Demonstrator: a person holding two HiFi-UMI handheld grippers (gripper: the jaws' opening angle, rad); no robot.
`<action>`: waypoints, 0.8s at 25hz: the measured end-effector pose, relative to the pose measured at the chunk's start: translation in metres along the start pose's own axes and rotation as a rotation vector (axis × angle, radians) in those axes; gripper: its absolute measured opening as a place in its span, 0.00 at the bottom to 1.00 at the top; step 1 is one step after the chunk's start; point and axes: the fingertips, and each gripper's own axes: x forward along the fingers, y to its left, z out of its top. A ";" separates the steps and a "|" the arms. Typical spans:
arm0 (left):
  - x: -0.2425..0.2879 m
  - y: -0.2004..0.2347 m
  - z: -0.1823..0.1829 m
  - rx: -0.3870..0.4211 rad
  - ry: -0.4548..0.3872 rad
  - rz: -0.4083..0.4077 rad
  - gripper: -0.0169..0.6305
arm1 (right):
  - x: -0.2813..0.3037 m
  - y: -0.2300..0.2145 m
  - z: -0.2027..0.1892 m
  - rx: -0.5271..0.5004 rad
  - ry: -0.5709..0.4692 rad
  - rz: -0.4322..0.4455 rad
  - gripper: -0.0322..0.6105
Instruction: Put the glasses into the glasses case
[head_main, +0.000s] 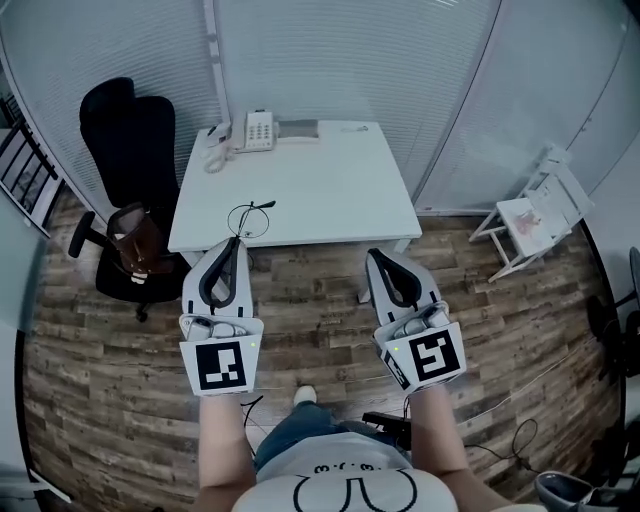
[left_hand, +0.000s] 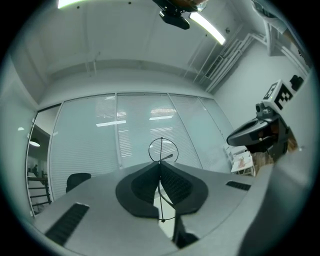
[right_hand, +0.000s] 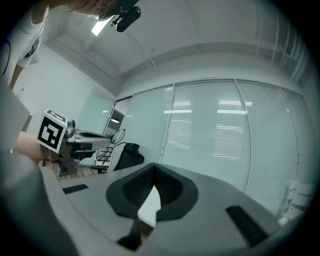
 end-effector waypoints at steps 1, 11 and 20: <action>0.008 0.007 -0.003 -0.004 0.001 -0.006 0.06 | 0.011 -0.001 0.001 -0.007 0.002 -0.001 0.07; 0.068 0.035 -0.023 -0.025 -0.019 -0.010 0.06 | 0.078 -0.025 -0.007 -0.035 0.017 0.003 0.07; 0.138 0.041 -0.041 0.018 -0.027 -0.014 0.06 | 0.137 -0.067 -0.034 0.000 0.004 -0.013 0.07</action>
